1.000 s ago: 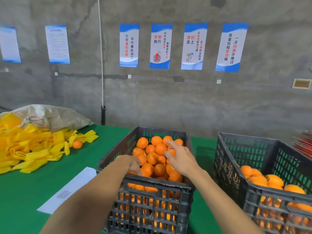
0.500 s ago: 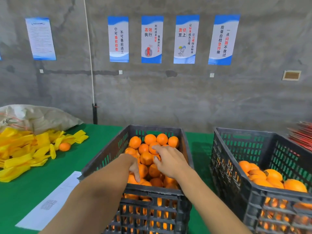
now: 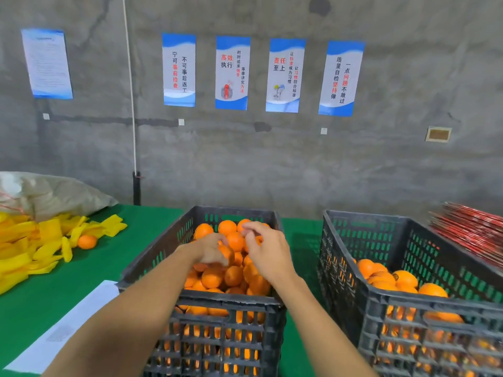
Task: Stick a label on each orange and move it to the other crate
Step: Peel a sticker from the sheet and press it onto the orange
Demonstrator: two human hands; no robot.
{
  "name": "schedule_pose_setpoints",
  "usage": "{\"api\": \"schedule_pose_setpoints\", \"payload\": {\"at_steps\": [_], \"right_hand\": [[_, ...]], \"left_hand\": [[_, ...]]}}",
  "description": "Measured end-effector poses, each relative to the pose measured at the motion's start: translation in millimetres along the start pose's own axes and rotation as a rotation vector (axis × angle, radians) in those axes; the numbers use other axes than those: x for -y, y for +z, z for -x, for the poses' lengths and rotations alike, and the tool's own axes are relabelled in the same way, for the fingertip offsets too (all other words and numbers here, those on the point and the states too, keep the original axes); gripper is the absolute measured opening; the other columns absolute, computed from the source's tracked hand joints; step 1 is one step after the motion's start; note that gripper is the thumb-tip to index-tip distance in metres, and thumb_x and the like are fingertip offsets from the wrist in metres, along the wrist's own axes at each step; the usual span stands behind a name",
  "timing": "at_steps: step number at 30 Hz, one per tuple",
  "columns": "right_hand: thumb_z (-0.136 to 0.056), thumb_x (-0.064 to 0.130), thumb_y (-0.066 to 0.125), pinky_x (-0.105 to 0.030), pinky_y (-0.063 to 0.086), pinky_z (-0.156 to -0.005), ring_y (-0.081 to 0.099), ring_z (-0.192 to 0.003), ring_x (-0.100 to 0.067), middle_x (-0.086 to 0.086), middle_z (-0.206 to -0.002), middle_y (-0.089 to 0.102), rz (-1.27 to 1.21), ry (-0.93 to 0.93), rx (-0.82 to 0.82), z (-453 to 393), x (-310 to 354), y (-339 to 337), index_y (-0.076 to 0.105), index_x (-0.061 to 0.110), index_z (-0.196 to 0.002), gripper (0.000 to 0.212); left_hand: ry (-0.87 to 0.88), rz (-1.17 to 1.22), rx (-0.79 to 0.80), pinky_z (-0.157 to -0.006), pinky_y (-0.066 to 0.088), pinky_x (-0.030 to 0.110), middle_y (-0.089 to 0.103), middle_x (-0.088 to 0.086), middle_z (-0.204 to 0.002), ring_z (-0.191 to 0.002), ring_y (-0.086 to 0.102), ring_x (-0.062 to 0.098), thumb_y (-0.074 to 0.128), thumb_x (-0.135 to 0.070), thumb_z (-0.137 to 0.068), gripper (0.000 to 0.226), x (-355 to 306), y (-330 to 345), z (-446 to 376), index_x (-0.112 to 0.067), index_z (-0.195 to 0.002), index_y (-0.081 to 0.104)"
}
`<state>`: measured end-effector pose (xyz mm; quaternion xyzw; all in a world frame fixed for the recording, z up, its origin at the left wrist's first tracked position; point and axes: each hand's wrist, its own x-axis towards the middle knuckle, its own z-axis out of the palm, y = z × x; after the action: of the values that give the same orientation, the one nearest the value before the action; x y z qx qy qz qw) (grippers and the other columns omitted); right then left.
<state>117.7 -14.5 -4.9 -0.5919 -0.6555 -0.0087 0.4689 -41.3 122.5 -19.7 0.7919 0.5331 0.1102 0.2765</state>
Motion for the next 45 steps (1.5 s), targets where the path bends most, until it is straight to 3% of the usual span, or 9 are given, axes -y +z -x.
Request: {"api": "schedule_pose_setpoints", "payload": {"at_steps": [6,11,14,20,25,29,33,40,45], "right_hand": [[-0.098,0.027,0.052,-0.034,0.057,-0.089,0.068,-0.101,-0.001,0.019,-0.105,0.074,-0.200,0.040,-0.197,34.0,-6.8,-36.8,0.072,0.033,-0.113,0.026],[-0.100,0.023,0.062,-0.016,0.054,-0.084,0.067,-0.098,0.002,0.019,-0.109,0.068,-0.269,0.016,-0.227,64.0,-9.7,-59.5,0.070,0.037,-0.115,0.021],[-0.096,0.021,0.071,-0.018,0.054,-0.077,0.070,-0.091,-0.006,0.015,-0.105,0.069,-0.356,0.031,-0.304,86.9,-14.7,-78.2,0.074,0.032,-0.101,0.013],[-0.097,0.021,0.070,-0.041,0.061,-0.081,0.072,-0.096,-0.016,0.006,-0.107,0.074,-0.647,0.160,-0.426,149.6,-33.9,-99.7,0.070,0.019,-0.111,0.014],[-0.100,0.025,0.067,-0.044,0.064,-0.078,0.074,-0.093,-0.023,-0.001,-0.103,0.075,-0.686,0.257,-0.395,200.8,-57.2,-96.4,0.071,0.019,-0.112,0.014],[-0.100,0.033,0.067,-0.040,0.063,-0.078,0.073,-0.096,-0.023,-0.001,-0.105,0.074,-0.747,0.301,-0.449,225.8,-72.3,-92.7,0.070,0.021,-0.110,0.017],[-0.099,0.036,0.067,-0.041,0.064,-0.076,0.074,-0.088,-0.023,-0.001,-0.101,0.074,-0.685,0.386,-0.409,249.7,-95.8,-79.8,0.071,0.023,-0.107,0.015],[-0.099,0.036,0.066,-0.043,0.063,-0.077,0.075,-0.083,-0.022,0.002,-0.098,0.076,-0.587,0.516,-0.211,287.5,-135.9,-50.2,0.073,0.028,-0.107,0.012],[-0.099,0.045,0.061,-0.039,0.051,-0.091,0.060,-0.111,-0.019,0.004,-0.119,0.063,0.212,0.494,0.116,303.3,-163.6,-44.2,0.066,0.019,-0.121,0.035]], "left_hand": [[0.369,0.508,-0.347,-0.083,0.062,0.040,0.069,0.010,-0.122,-0.102,0.072,0.024,0.085,-0.001,-0.076,0.062,-50.5,14.4,50.0,-0.015,-0.132,0.063],[0.426,0.902,-0.284,-0.079,0.064,0.045,0.065,0.015,-0.131,-0.100,0.074,0.023,0.080,0.002,-0.083,0.056,-87.2,48.3,94.4,-0.016,-0.133,0.062],[0.444,1.020,-0.243,-0.075,0.064,0.039,0.064,0.014,-0.134,-0.098,0.073,0.016,0.079,0.004,-0.084,0.052,-101.9,72.9,117.8,-0.021,-0.128,0.063],[0.558,0.857,-0.269,-0.093,0.058,0.030,0.066,-0.011,-0.129,-0.110,0.067,-0.001,0.089,-0.039,-0.068,0.076,-127.8,130.5,157.4,-0.028,-0.136,0.058],[0.582,0.653,-0.345,-0.091,0.059,0.025,0.053,-0.007,-0.144,-0.122,0.062,0.013,0.090,-0.031,-0.078,0.079,-120.2,173.5,173.0,-0.028,-0.148,0.053],[0.559,0.668,-0.282,-0.088,0.059,0.021,0.059,-0.005,-0.140,-0.105,0.071,0.005,0.089,-0.037,-0.076,0.084,-117.8,201.5,180.9,-0.030,-0.150,0.051],[0.419,0.624,-0.225,-0.101,0.055,0.040,0.065,-0.004,-0.132,-0.119,0.063,0.012,0.088,-0.044,-0.076,0.081,-104.8,232.9,181.0,-0.029,-0.148,0.053],[0.205,0.783,-0.079,-0.103,0.054,0.043,0.064,-0.003,-0.134,-0.115,0.067,0.016,0.087,-0.039,-0.081,0.079,-62.7,293.4,177.5,-0.021,-0.149,0.051],[0.057,0.889,-0.082,-0.097,0.057,0.034,0.071,-0.002,-0.124,-0.104,0.072,0.009,0.088,-0.029,-0.081,0.074,-37.6,331.7,173.2,-0.018,-0.146,0.053]]}}
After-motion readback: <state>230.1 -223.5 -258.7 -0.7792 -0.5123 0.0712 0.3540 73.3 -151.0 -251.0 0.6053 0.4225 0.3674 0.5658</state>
